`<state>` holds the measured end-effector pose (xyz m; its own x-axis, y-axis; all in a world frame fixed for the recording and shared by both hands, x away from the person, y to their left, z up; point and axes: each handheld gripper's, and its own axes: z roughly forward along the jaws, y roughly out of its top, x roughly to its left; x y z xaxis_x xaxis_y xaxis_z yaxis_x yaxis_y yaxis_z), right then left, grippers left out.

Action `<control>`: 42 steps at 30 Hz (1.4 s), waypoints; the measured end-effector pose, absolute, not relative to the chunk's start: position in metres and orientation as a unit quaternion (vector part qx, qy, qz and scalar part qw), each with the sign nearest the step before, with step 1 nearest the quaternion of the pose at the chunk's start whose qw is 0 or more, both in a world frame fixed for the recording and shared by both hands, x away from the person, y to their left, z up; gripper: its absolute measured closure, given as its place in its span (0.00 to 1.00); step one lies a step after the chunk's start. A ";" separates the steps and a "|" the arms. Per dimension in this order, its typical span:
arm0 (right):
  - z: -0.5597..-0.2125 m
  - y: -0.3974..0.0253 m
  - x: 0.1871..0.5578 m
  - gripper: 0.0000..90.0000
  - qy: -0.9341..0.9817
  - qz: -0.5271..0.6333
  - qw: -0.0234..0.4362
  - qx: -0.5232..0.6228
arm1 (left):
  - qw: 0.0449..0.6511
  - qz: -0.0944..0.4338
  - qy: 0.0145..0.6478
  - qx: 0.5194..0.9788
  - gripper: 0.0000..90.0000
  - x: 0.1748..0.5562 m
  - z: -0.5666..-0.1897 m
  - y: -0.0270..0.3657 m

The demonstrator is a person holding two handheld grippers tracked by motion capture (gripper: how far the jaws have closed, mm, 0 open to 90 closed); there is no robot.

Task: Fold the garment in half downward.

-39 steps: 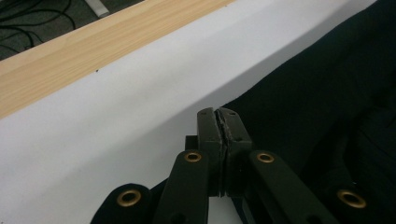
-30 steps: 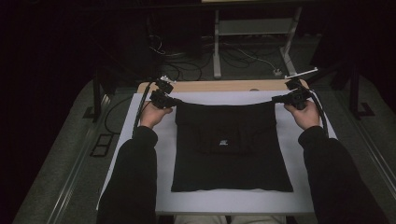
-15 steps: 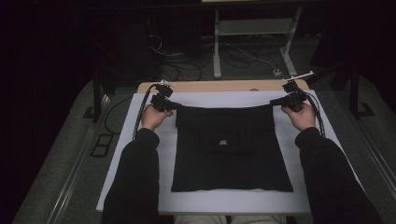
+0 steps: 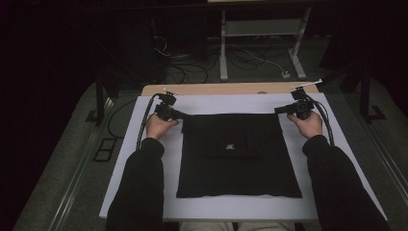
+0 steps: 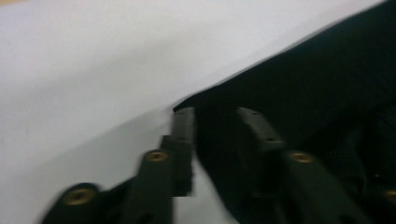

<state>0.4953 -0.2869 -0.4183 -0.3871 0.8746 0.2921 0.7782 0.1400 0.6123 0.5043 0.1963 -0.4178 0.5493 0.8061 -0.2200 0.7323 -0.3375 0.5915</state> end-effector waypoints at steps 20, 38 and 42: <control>-0.401 -0.286 0.478 0.00 0.757 0.368 0.089 0.532 | 0.361 0.046 0.462 0.809 0.02 0.491 -0.404 0.184; -0.373 -0.283 0.460 0.00 0.762 0.405 0.086 0.498 | 0.394 0.036 0.412 0.821 0.00 0.474 -0.383 0.168; -0.372 -0.279 0.457 0.00 0.766 0.405 0.082 0.492 | 0.399 0.032 0.405 0.822 0.00 0.471 -0.382 0.164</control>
